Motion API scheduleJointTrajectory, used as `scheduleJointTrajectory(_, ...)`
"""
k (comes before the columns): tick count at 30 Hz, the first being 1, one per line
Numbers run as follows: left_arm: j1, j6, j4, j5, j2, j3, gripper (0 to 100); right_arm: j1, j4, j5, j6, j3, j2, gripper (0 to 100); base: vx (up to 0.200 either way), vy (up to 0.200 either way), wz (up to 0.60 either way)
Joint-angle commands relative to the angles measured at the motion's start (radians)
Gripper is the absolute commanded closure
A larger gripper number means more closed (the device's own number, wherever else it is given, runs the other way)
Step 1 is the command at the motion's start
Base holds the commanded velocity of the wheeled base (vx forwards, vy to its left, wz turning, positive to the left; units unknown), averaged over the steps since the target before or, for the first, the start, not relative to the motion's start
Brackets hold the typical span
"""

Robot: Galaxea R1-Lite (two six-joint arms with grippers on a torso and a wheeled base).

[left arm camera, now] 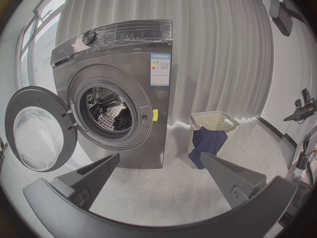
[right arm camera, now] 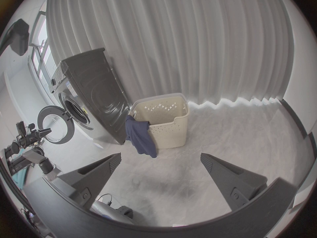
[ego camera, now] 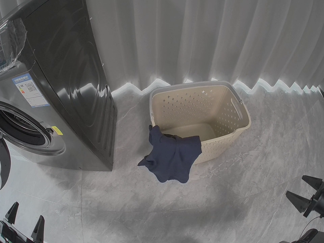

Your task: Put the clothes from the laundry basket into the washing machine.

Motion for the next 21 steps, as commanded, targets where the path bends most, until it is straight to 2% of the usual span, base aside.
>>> scheduleJointTrajectory(1,0.000,-0.004,0.000,0.003,-0.016,0.018,0,0.165,-0.402,0.006,0.039,-0.035,0.671,0,0.000,0.000,0.00)
scheduleJointTrajectory(3,0.000,-0.005,0.000,0.004,-0.016,0.018,0,0.215,-0.488,-0.035,0.084,-0.033,0.751,0,0.000,0.000,0.00)
scheduleJointTrajectory(4,0.000,-0.005,0.000,0.004,-0.016,0.018,0,0.225,-0.498,-0.041,0.093,-0.033,0.759,0,0.000,0.000,0.00)
scheduleJointTrajectory(5,0.000,-0.005,0.000,0.004,-0.016,0.018,0,0.281,-0.531,-0.072,0.137,-0.035,0.785,0,0.000,0.000,0.00)
scheduleJointTrajectory(7,0.000,-0.004,0.000,0.004,-0.016,0.018,0,0.349,-0.537,-0.109,0.185,-0.042,0.796,0,0.000,0.000,0.00)
scheduleJointTrajectory(8,0.000,-0.004,0.000,0.004,-0.016,0.018,0,0.360,-0.537,-0.115,0.189,-0.045,0.797,0,0.000,0.000,0.00)
scheduleJointTrajectory(9,0.000,-0.004,0.000,0.004,-0.016,0.018,0,0.404,-0.534,-0.152,0.212,-0.064,0.820,0,0.000,0.000,0.00)
scheduleJointTrajectory(12,0.000,-0.004,0.000,0.004,-0.016,0.018,0,0.426,-0.548,-0.202,0.220,-0.091,0.903,0,0.000,0.000,0.00)
scheduleJointTrajectory(14,0.000,-0.004,0.000,0.004,-0.016,0.018,0,0.429,-0.548,-0.218,0.222,-0.108,0.943,0,0.000,0.000,0.00)
scheduleJointTrajectory(17,0.000,-0.005,0.000,0.004,-0.016,0.018,0,0.456,-0.548,-0.219,0.223,-0.114,0.961,0,0.000,0.000,0.00)
scheduleJointTrajectory(21,0.000,-0.004,0.000,0.004,-0.016,0.018,0,0.479,-0.546,-0.221,0.223,-0.113,0.975,0,0.150,0.000,0.00)
